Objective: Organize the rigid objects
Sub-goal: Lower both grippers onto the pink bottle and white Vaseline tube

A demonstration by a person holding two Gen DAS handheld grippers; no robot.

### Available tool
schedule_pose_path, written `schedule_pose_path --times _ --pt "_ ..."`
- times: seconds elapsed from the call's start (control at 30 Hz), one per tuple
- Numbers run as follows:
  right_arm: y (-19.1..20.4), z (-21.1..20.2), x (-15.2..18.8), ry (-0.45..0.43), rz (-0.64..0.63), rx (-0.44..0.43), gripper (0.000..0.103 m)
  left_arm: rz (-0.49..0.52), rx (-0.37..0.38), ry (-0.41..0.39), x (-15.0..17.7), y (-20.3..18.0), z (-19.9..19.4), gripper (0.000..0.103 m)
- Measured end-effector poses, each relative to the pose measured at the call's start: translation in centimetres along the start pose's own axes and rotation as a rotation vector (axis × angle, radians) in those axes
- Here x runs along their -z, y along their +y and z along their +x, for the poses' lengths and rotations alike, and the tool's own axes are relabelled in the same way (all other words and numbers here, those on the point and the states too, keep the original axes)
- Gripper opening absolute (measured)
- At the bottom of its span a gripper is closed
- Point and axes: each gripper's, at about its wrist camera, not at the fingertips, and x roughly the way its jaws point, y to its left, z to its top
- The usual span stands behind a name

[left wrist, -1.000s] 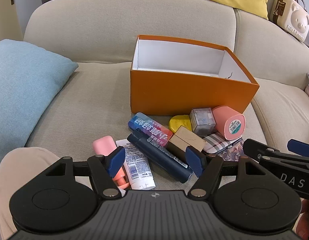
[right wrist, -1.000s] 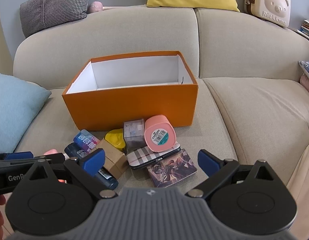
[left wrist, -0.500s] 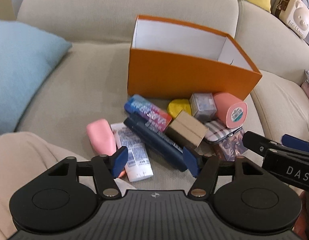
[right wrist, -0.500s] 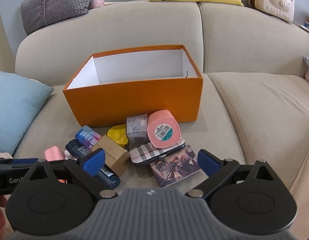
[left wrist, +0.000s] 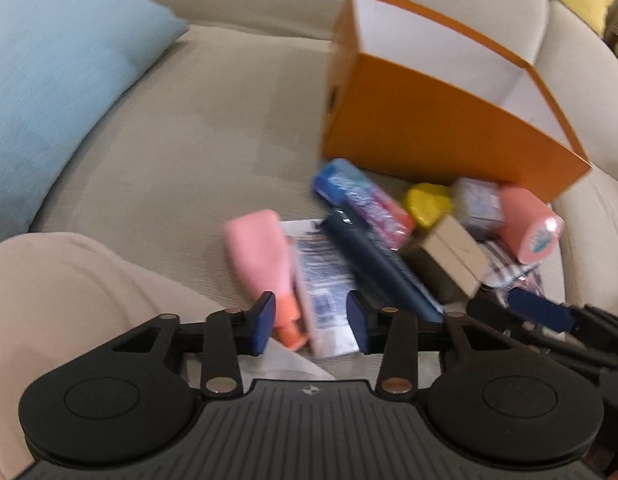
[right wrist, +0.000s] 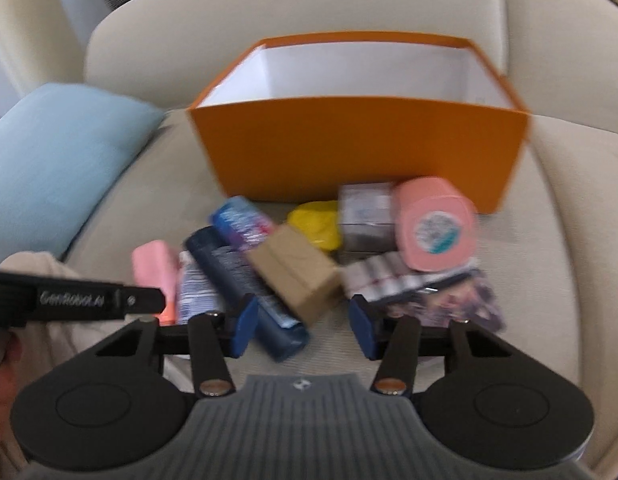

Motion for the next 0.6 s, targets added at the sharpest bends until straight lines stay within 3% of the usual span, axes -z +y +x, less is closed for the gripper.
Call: schedule_pose_path --times 0.1,0.23,0.4,0.6 --pt "1.3 1.5 -0.3 0.035 -0.033 -0.070 0.044 -0.011 -0.003 0.041 -0.9 1.0 0.6 0.038" --pt "3.0 4.0 -0.7 0.119 -0.031 -0.162 0.040 0.029 -0.089 0.083 -2.1 1.4 1.9 0.041" --pt "4.4 6.8 -1.2 0.194 -0.015 -0.215 0.041 0.010 -0.062 0.153 -3.0 1.9 4.6 0.046" --pt "4.4 9.6 -1.5 0.275 0.048 -0.240 0.041 -0.038 -0.067 0.160 -3.3 2.6 6.5 0.053"
